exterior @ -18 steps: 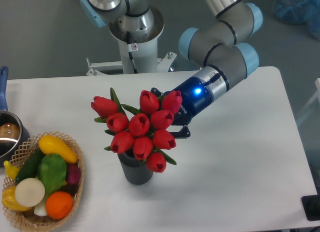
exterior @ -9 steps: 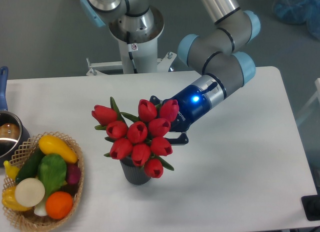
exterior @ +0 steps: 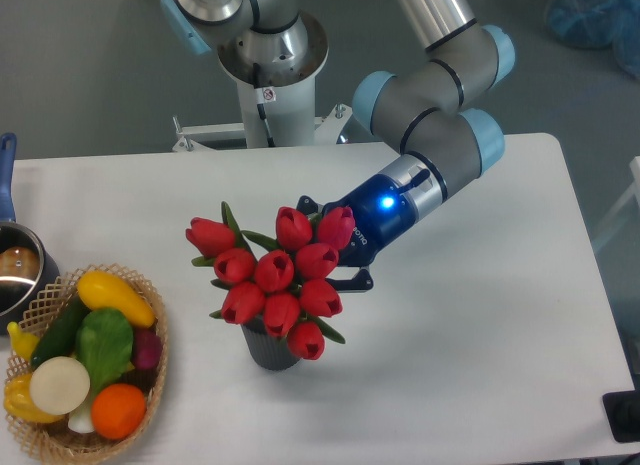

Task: Insert the flowers into the vase
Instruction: 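Lower the tulip stems down into the vase opening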

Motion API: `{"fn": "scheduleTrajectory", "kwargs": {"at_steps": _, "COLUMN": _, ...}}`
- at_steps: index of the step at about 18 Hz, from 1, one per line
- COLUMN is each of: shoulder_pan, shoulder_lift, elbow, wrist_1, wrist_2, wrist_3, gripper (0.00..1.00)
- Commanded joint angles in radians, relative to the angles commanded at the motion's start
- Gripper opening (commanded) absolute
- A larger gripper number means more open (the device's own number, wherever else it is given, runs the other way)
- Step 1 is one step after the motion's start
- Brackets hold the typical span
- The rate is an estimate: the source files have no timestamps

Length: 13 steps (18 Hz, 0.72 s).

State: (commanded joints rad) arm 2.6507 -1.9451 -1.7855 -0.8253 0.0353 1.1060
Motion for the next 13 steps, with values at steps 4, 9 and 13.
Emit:
{"fn": "scheduleTrajectory", "kwargs": {"at_steps": 4, "shoulder_pan": -0.005, "shoulder_lift": -0.002, "elbow": -0.005, "wrist_1": 0.0, "wrist_2": 0.0, "wrist_3": 0.002, "gripper": 0.1}}
{"fn": "scheduleTrajectory", "kwargs": {"at_steps": 9, "shoulder_pan": -0.006, "shoulder_lift": -0.012, "elbow": -0.04, "wrist_1": 0.0, "wrist_2": 0.002, "wrist_3": 0.044, "gripper": 0.1}}
{"fn": "scheduleTrajectory", "kwargs": {"at_steps": 13, "shoulder_pan": -0.003, "shoulder_lift": -0.014, "elbow": -0.068, "wrist_1": -0.002, "wrist_2": 0.002, "wrist_3": 0.1, "gripper": 0.11}}
